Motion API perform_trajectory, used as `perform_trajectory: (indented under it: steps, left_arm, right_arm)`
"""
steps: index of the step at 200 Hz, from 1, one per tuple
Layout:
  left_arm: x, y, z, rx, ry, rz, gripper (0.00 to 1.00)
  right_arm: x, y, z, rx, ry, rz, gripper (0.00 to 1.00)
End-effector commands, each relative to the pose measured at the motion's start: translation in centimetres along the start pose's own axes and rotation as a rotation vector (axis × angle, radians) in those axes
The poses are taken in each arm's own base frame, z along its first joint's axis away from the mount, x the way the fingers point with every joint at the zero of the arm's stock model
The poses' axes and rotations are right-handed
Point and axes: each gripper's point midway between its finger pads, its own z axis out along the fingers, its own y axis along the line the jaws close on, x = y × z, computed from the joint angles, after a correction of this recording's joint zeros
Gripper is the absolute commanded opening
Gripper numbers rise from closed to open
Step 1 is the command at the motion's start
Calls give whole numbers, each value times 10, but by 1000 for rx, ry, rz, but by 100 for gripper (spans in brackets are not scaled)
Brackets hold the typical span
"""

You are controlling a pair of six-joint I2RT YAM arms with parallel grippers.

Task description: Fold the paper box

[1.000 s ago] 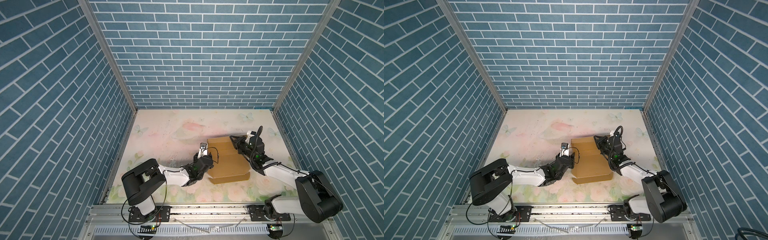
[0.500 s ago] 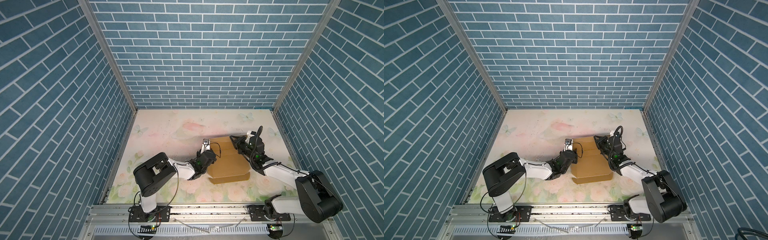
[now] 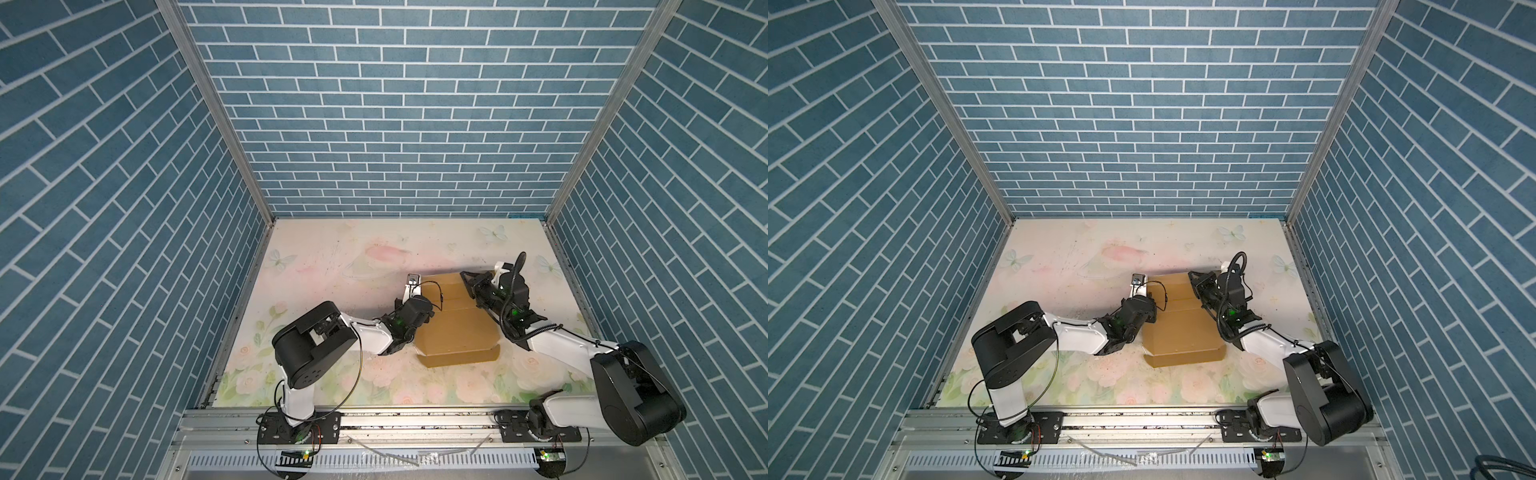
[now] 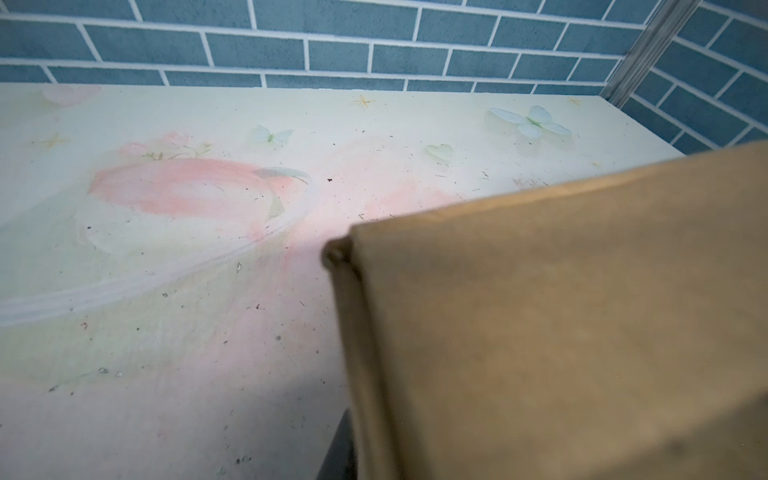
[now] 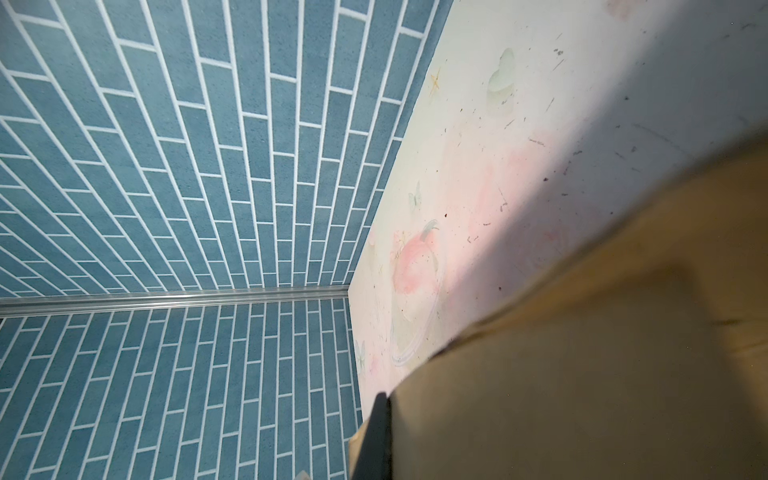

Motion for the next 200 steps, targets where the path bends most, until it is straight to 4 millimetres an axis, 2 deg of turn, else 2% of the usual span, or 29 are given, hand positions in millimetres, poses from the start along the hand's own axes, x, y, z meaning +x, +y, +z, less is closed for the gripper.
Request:
perform_trajectory:
  steps: [1,51,79,128,156,200]
  left_arm:
    - [-2,2,4,-23,2,18,13]
    - [-5,6,4,-56,-5,35,8]
    - [-12,11,-1,-74,-18,42,7]
    - [-20,22,-15,-103,-36,54,7]
    - [-20,38,-24,-139,-42,55,7]
    - [-17,79,-40,-228,-26,39,6]
  right_arm:
    - [0,-20,0,78,-4,-18,0]
    - [1,-14,-1,63,3,-21,6]
    - [2,-11,-1,58,10,-21,18]
    - [3,13,-1,31,40,-79,40]
    - [7,20,-5,45,70,-129,46]
    - [21,27,-15,79,145,-223,51]
